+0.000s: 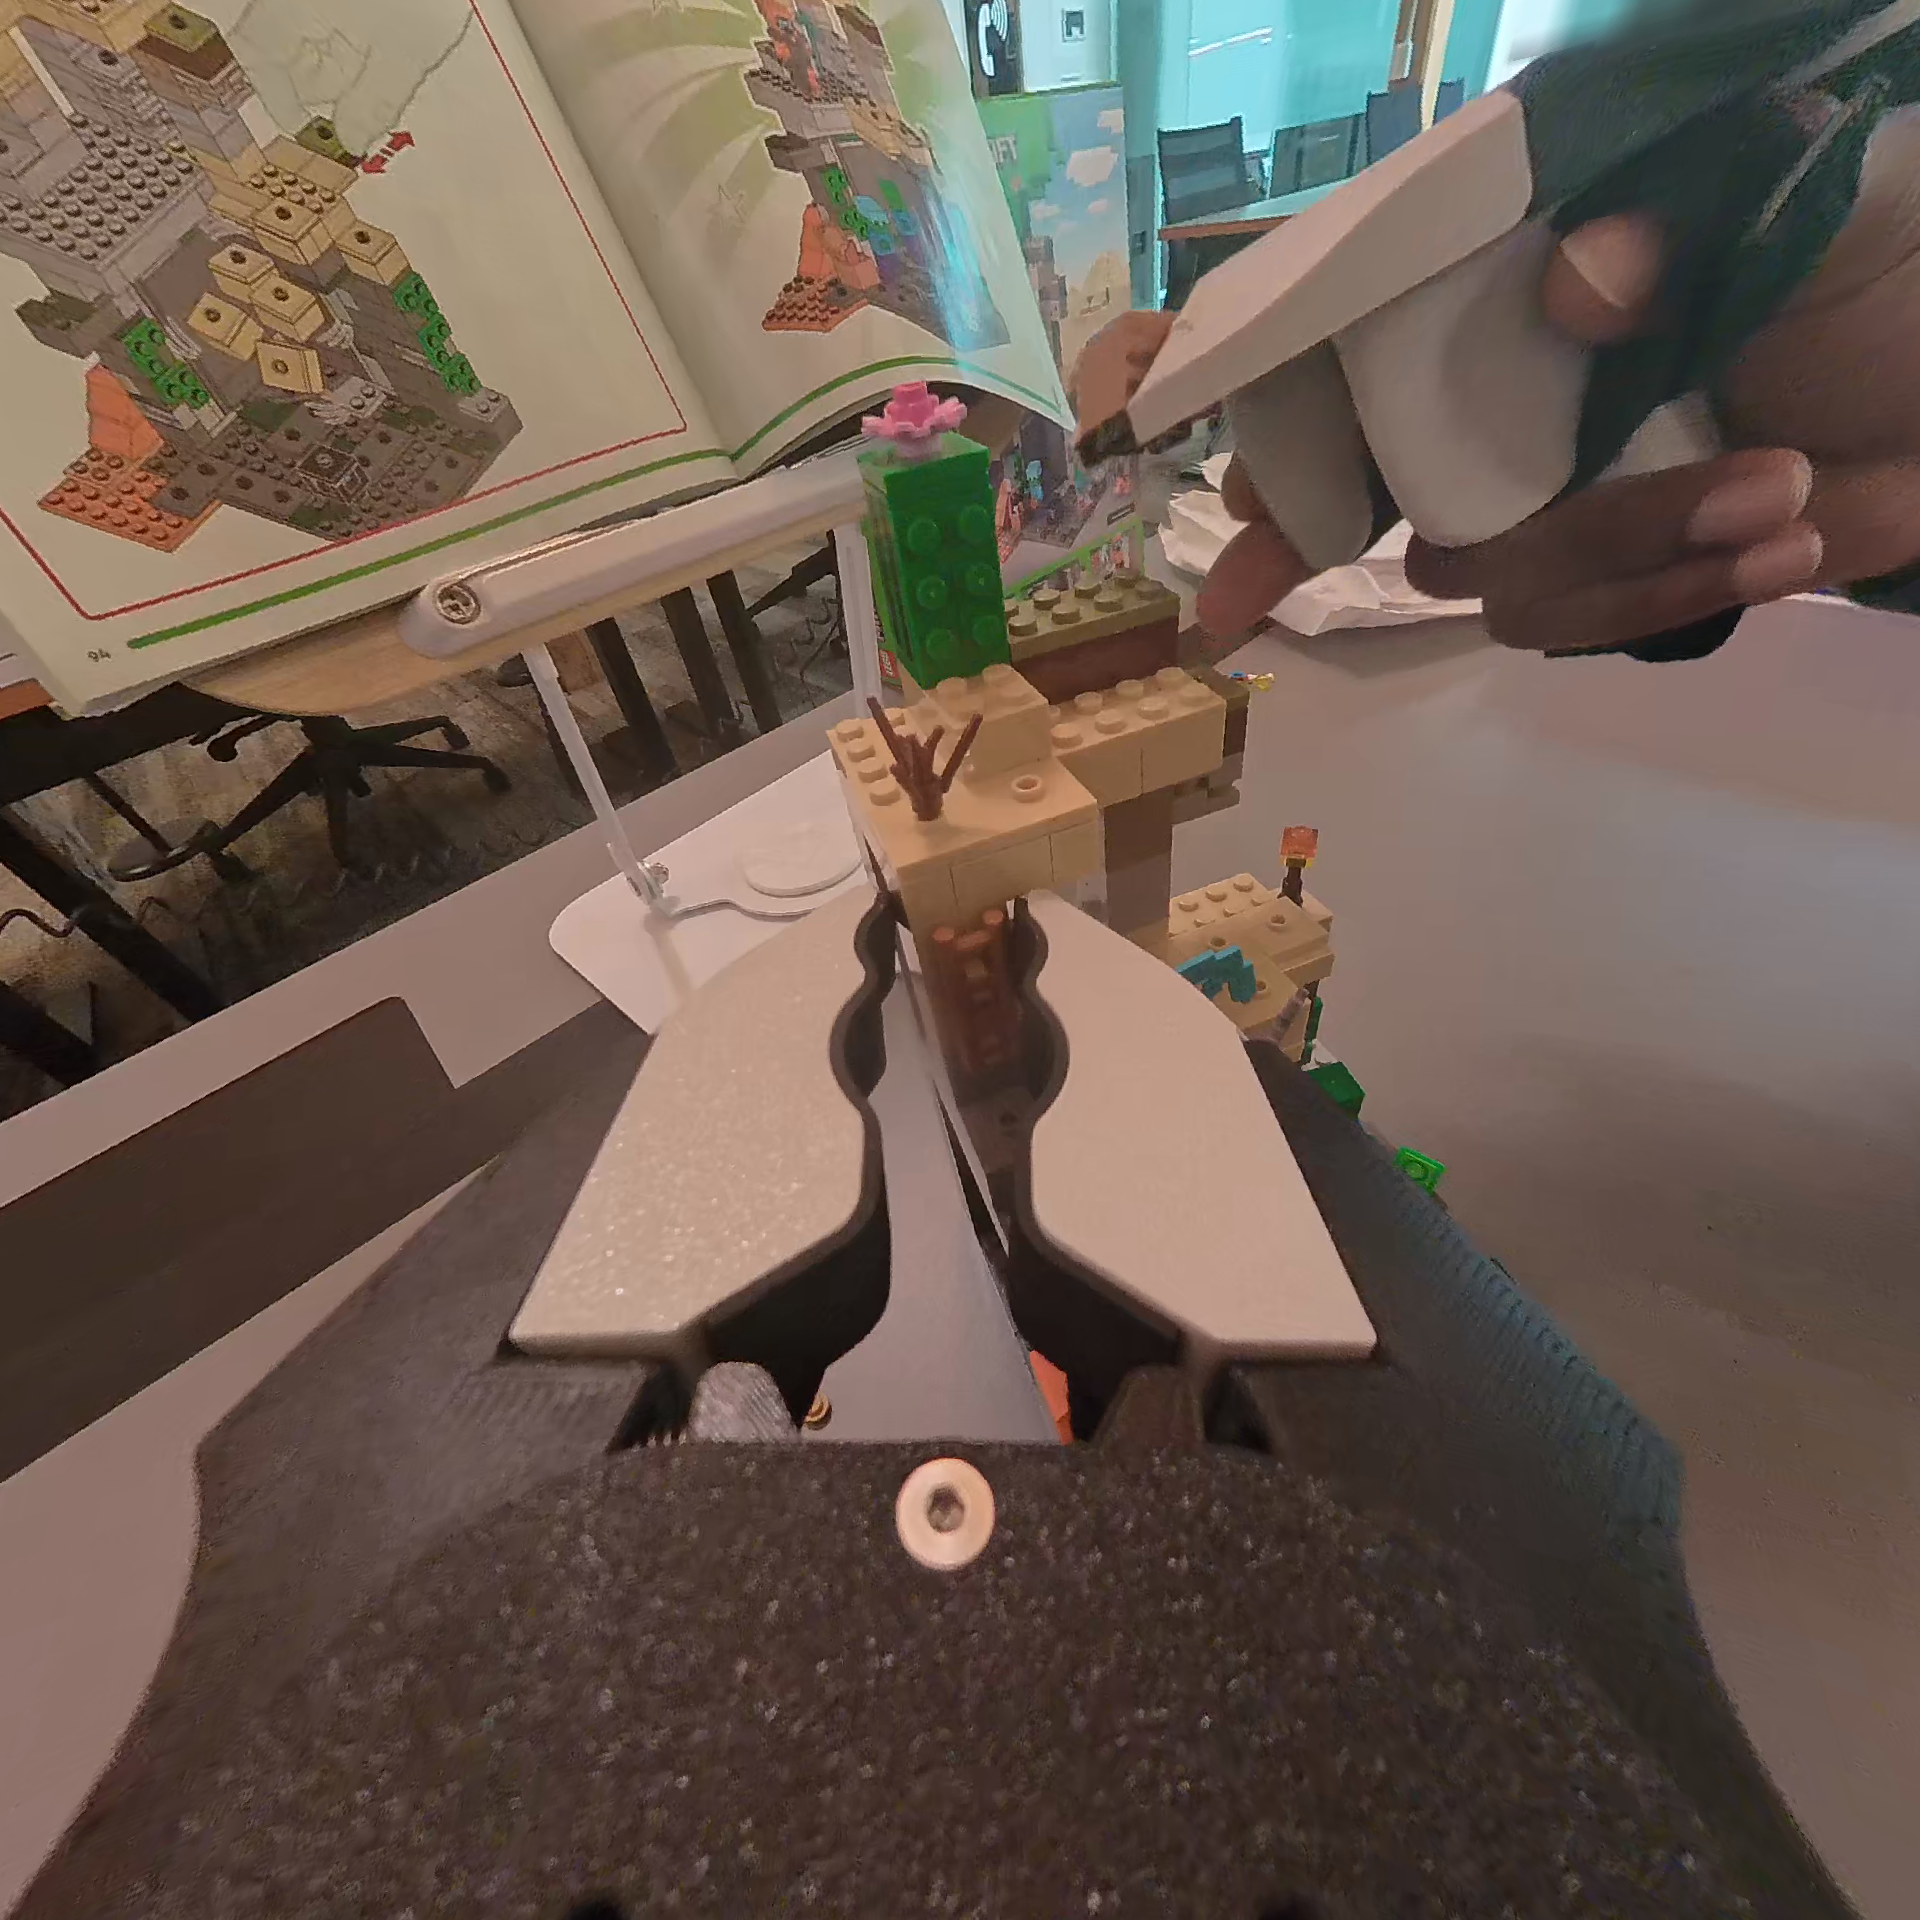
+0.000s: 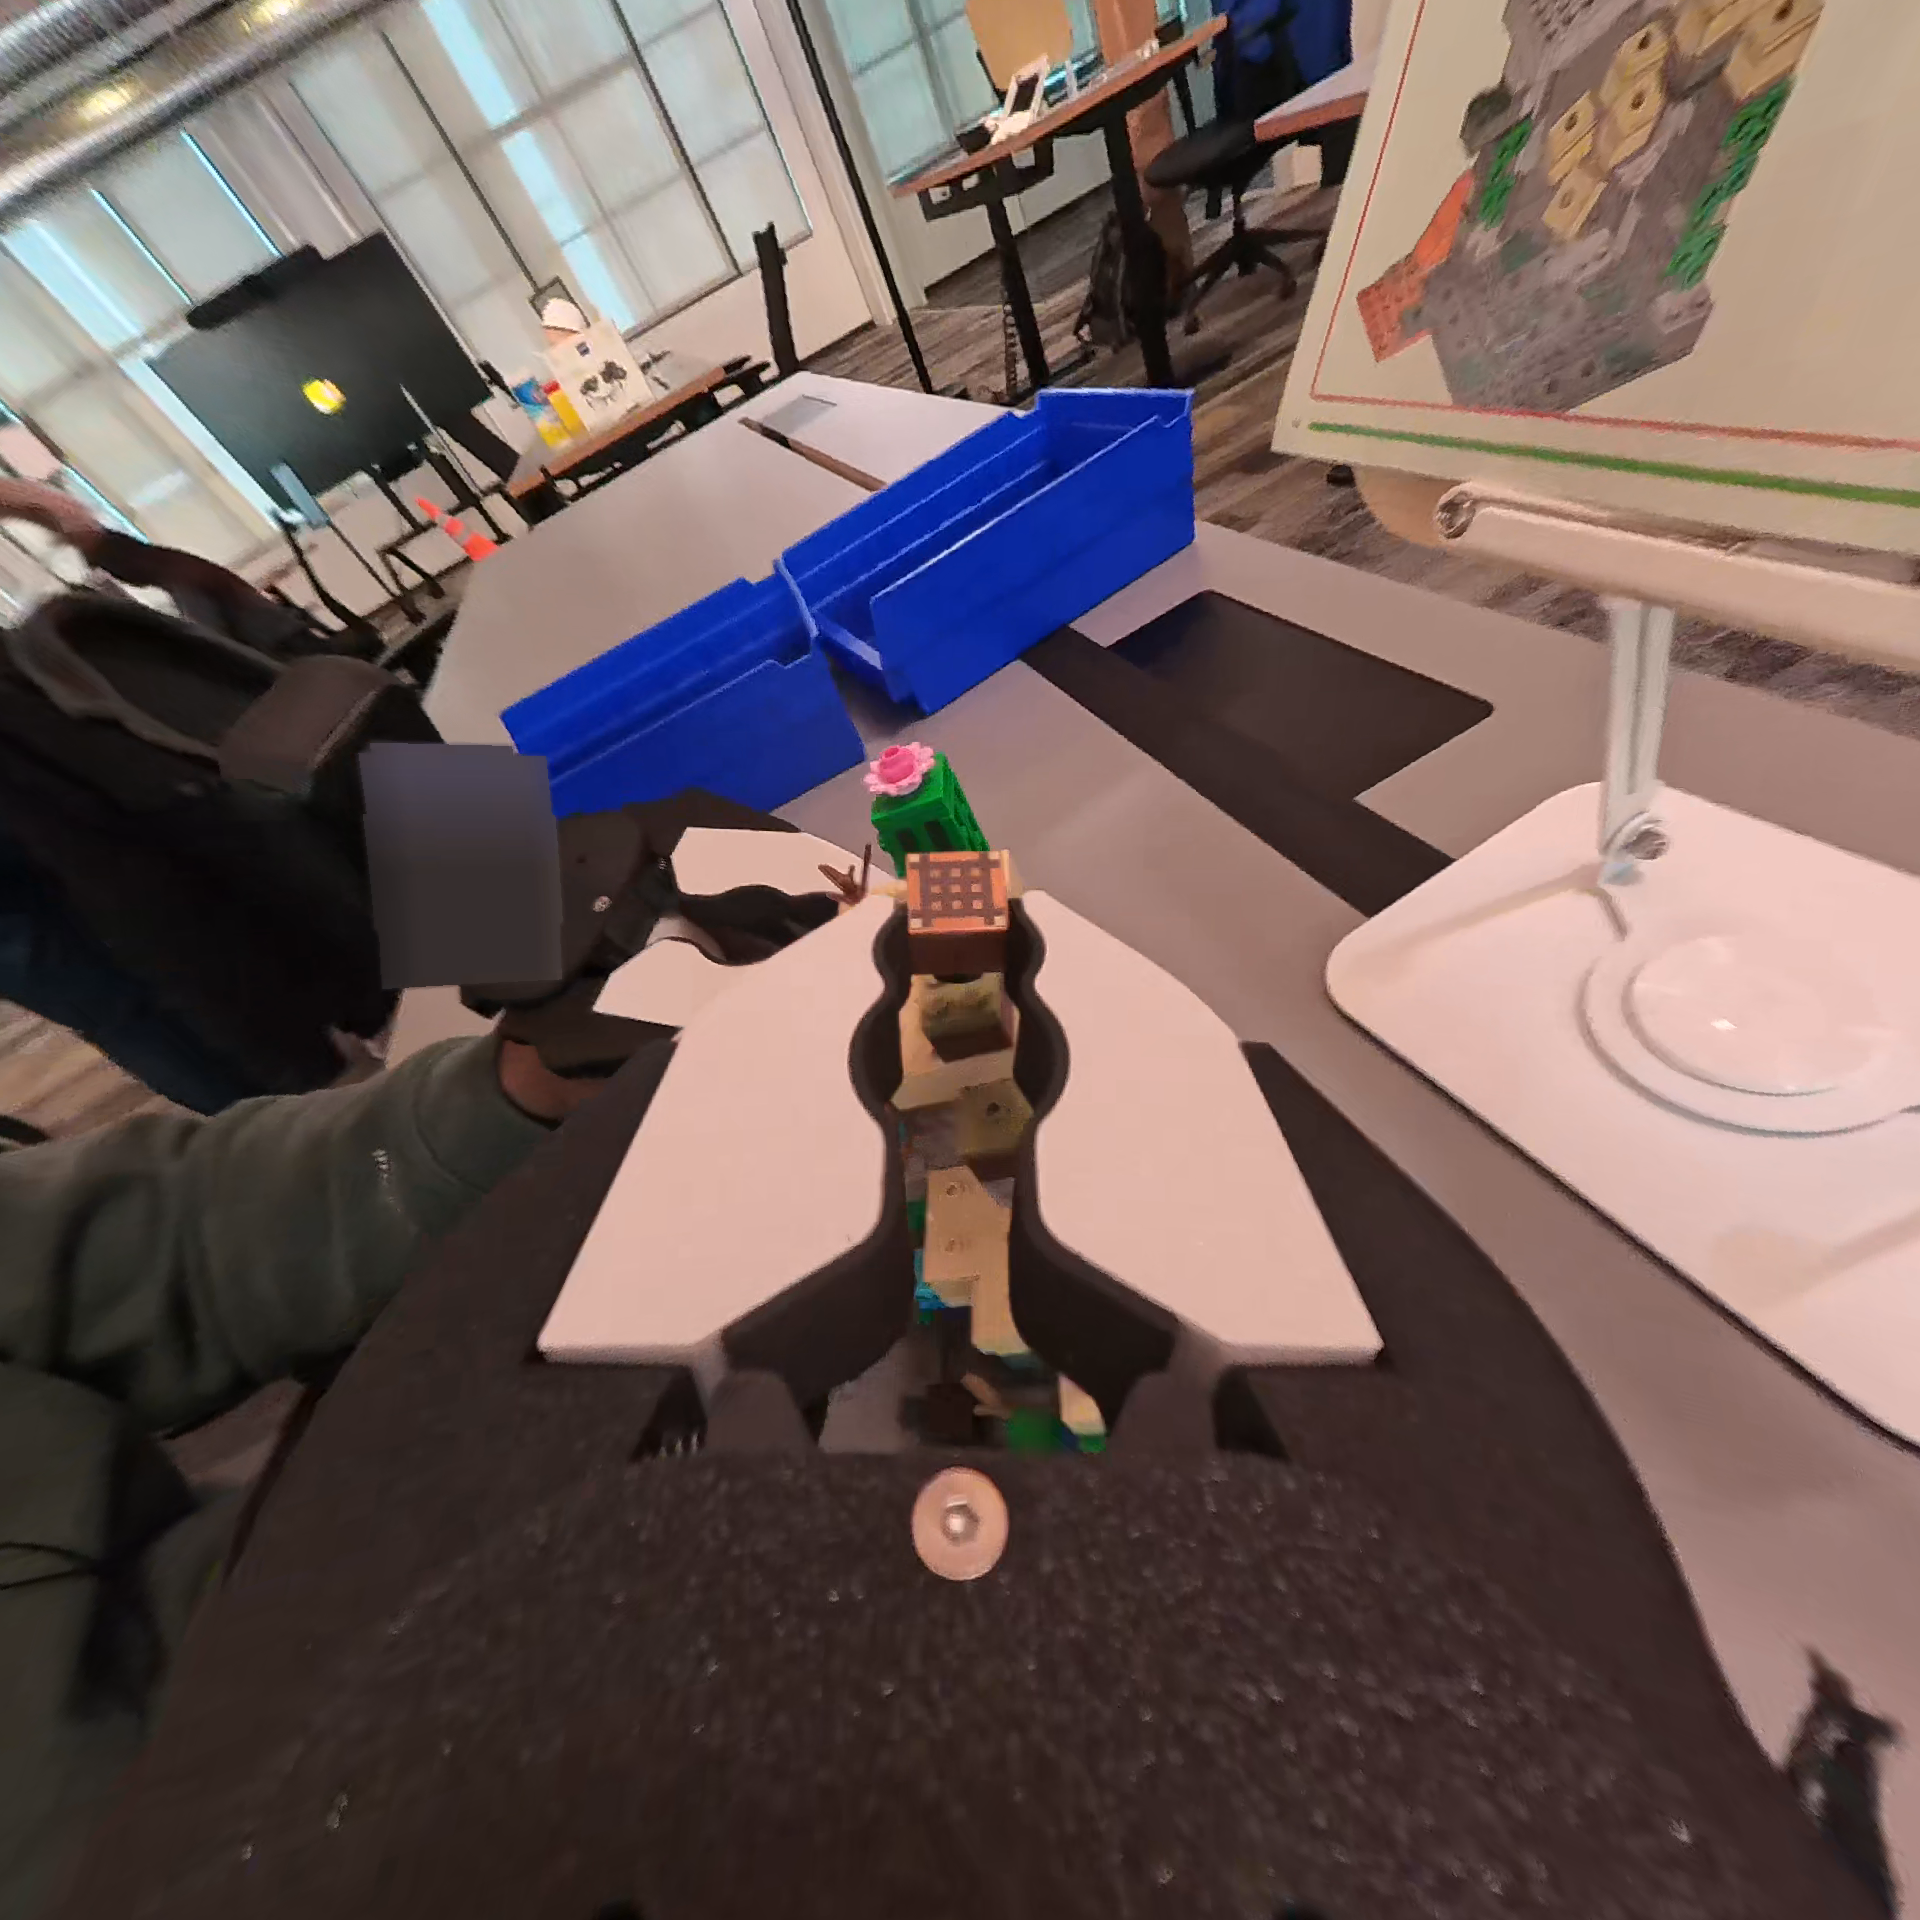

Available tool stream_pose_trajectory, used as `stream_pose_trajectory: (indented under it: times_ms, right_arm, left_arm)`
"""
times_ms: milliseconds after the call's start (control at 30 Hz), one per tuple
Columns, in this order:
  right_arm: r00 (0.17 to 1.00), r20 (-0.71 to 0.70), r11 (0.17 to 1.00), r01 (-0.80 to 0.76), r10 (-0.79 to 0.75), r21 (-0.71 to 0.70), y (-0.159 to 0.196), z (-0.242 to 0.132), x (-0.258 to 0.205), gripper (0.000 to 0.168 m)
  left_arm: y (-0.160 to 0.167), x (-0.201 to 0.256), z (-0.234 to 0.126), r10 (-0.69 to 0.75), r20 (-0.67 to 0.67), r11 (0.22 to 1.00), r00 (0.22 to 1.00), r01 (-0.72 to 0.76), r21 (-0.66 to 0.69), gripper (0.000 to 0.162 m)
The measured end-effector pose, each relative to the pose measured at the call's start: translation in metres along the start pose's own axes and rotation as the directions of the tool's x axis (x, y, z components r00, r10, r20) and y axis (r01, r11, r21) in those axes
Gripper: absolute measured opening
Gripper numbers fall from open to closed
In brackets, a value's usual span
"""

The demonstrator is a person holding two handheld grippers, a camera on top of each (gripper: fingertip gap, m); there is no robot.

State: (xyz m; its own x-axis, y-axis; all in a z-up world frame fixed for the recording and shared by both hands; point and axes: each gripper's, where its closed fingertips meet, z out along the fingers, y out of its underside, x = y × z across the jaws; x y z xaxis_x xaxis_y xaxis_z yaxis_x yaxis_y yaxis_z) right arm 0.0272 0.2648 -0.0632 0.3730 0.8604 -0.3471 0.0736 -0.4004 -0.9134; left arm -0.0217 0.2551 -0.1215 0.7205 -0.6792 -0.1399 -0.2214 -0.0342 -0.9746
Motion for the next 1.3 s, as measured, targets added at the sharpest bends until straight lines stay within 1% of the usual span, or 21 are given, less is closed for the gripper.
stream_pose_trajectory:
  times_ms: [67,133,167,267,433,567,700,833,933,1000,1167,1300]
  right_arm:
    - [0.994,-0.058,0.995,0.095,-0.095,-0.009,0.003,-0.01,0.004,0.017]
    - [0.973,-0.126,0.981,0.189,-0.194,-0.046,0.016,-0.022,0.012,0.017]
    - [0.965,-0.144,0.975,0.212,-0.22,-0.064,0.025,-0.027,0.015,0.017]
    - [0.953,-0.176,0.967,0.231,-0.247,-0.107,0.059,-0.044,0.025,0.017]
    - [0.95,-0.165,0.964,0.252,-0.263,-0.087,0.098,-0.065,0.024,0.017]
    - [0.95,-0.127,0.955,0.273,-0.287,-0.116,0.131,-0.074,0.014,0.017]
    - [0.935,-0.067,0.927,0.332,-0.348,-0.175,0.162,-0.075,-0.005,0.017]
    - [0.894,0.0,0.851,0.427,-0.449,-0.306,0.199,-0.069,-0.022,0.017]
    - [0.864,0.058,0.781,0.479,-0.5,-0.401,0.222,-0.06,-0.034,0.017]
    - [0.847,0.089,0.745,0.507,-0.524,-0.433,0.229,-0.054,-0.041,0.017]
    - [0.837,0.121,0.713,0.523,-0.534,-0.468,0.238,-0.049,-0.047,0.019]
    - [0.852,0.12,0.721,0.499,-0.51,-0.48,0.242,-0.054,-0.047,0.035]
  left_arm:
    - [0.0,0.0,0.0,0.001,0.0,1.0,1.0,-0.001,0.0,0.021]
    - [0.0,0.0,0.0,0.004,0.002,1.0,1.0,-0.004,-0.002,0.021]
    - [0.0,0.0,0.0,0.006,0.002,1.0,1.0,-0.006,-0.004,0.021]
    - [0.0,0.0,0.0,0.006,0.002,1.0,1.0,-0.006,-0.005,0.021]
    - [0.0,0.0,-0.001,0.01,0.01,1.0,1.0,-0.01,-0.006,0.022]
    - [0.0,0.001,-0.01,0.038,0.001,0.999,0.999,-0.038,-0.011,0.023]
    - [0.006,0.001,-0.029,0.059,0.001,0.998,0.998,-0.059,-0.018,0.026]
    - [0.012,0.021,-0.048,0.083,-0.035,0.996,0.996,-0.083,-0.015,0.024]
    - [0.019,0.048,-0.055,0.112,-0.103,0.993,0.988,-0.115,-0.023,0.022]
    - [0.026,0.067,-0.055,0.13,-0.15,0.99,0.98,-0.137,-0.034,0.022]
    - [0.048,0.099,-0.048,0.149,-0.237,0.983,0.96,-0.168,-0.066,0.022]
    - [0.063,0.111,-0.044,0.149,-0.282,0.979,0.948,-0.182,-0.094,0.022]
